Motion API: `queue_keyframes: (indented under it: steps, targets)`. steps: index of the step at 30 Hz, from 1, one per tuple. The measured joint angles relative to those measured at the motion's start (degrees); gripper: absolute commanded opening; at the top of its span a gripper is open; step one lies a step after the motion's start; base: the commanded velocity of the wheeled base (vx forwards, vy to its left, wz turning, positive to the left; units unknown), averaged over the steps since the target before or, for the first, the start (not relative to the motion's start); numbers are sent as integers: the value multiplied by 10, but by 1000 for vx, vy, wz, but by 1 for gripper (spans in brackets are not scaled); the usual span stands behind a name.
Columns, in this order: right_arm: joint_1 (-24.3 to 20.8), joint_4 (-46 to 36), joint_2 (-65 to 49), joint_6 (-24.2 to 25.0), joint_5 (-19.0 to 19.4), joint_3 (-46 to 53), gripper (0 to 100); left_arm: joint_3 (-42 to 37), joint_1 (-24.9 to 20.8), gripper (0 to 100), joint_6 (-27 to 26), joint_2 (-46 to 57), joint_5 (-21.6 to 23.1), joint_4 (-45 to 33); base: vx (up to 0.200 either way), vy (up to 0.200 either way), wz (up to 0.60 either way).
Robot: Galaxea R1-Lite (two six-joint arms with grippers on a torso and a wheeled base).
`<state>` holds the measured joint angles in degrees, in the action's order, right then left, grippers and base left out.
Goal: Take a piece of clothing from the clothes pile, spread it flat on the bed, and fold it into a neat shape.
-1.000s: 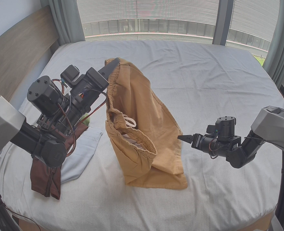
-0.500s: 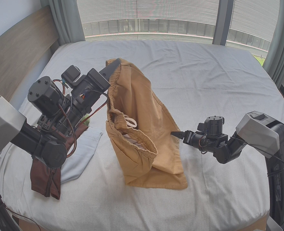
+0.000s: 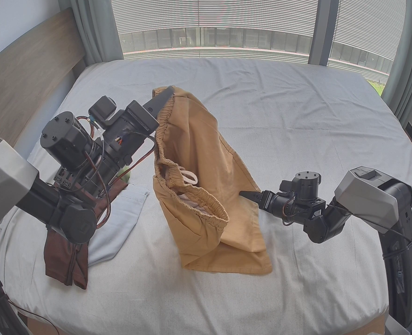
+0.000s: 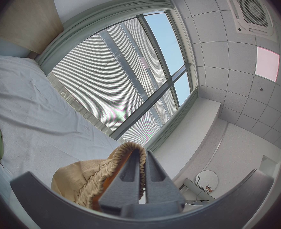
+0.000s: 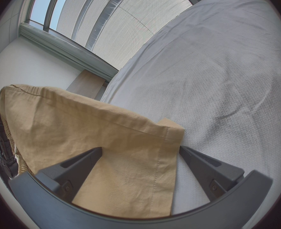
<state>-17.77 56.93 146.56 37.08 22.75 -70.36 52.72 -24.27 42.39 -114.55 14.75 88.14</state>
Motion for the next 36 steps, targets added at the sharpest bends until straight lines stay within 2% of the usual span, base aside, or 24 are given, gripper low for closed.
queue_keyframes:
  steps: [13,20,36]
  targets:
    - [5,52,-34,0,29,62,100,3,2,0,0,-11,0,0,0,0,0]
    - [10,87,-44,13,31,78,100,3,7,0,0,-14,0,0,0,0,0]
    - [13,97,15,55,41,20,100,1,5,0,-1,-14,-1,1,0,0,0]
